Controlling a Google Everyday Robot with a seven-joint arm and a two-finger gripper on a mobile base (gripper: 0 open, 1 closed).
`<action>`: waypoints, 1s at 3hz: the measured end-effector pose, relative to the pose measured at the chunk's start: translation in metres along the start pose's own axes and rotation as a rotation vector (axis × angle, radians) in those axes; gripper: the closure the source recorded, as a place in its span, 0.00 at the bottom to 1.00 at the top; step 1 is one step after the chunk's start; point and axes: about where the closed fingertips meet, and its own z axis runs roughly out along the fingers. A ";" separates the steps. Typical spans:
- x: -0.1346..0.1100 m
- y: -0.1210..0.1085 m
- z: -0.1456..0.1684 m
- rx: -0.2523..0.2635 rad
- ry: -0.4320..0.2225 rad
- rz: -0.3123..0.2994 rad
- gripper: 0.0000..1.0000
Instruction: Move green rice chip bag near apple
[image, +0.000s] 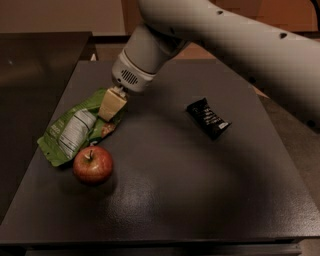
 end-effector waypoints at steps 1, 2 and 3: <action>-0.001 0.001 0.001 -0.001 0.001 -0.003 0.13; -0.002 0.003 0.001 -0.002 0.002 -0.005 0.00; -0.002 0.003 0.001 -0.002 0.002 -0.006 0.00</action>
Offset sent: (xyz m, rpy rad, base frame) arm -0.0010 0.0011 0.0001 -0.0007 -0.0005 0.0026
